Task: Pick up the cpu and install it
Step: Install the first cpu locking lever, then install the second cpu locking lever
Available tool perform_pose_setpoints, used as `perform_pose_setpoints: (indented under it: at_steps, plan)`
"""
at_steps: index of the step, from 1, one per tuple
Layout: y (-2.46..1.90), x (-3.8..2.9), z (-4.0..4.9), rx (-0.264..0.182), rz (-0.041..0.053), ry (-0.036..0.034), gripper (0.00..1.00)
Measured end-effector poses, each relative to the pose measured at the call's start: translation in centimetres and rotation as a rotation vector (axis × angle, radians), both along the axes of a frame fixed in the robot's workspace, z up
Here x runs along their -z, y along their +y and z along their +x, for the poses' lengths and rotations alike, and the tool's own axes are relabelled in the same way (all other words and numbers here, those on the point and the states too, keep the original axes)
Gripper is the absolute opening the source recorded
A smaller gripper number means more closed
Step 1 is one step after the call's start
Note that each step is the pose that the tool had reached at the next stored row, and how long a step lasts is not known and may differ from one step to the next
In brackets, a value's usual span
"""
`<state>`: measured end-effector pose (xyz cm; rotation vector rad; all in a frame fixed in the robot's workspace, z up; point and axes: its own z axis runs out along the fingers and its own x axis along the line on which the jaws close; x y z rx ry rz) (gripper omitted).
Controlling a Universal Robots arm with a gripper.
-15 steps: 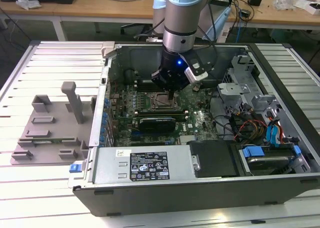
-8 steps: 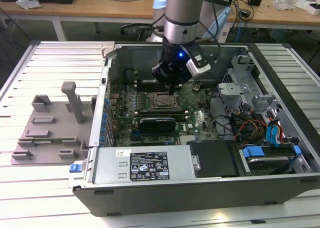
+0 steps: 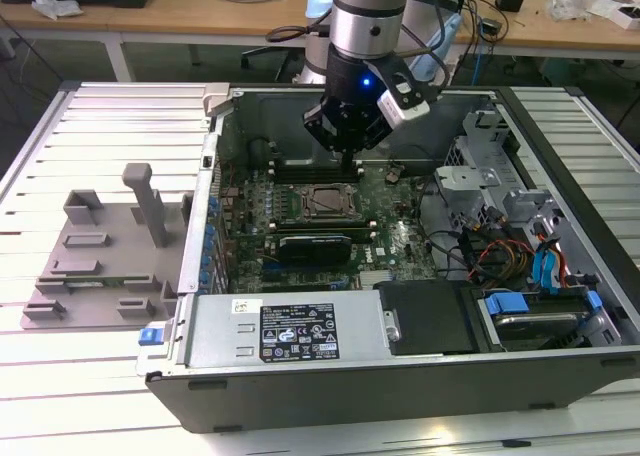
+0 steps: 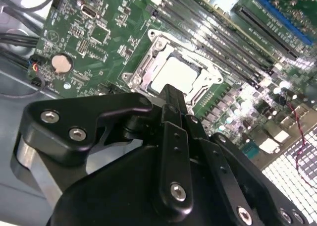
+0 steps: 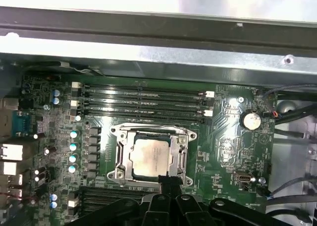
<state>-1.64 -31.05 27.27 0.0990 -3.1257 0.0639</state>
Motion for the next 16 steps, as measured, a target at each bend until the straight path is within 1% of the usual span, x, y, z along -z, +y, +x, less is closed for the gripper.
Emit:
perform_pose_setpoints:
  at_steps: [8,10,11,15,16]
  plan:
    - [0.00,-0.04,0.00,0.000,-0.0002,0.0001,0.11]
    - [-0.46,-0.05,0.00,0.000,-0.0003,0.0001,0.11]
    - [-0.78,-0.04,0.00,0.000,-0.0003,0.0001,0.11]
    - [-1.59,-0.03,0.00,0.002,-0.0002,0.0001,0.11]
    - [-1.88,-0.01,0.00,0.004,0.0000,0.0001,0.11]
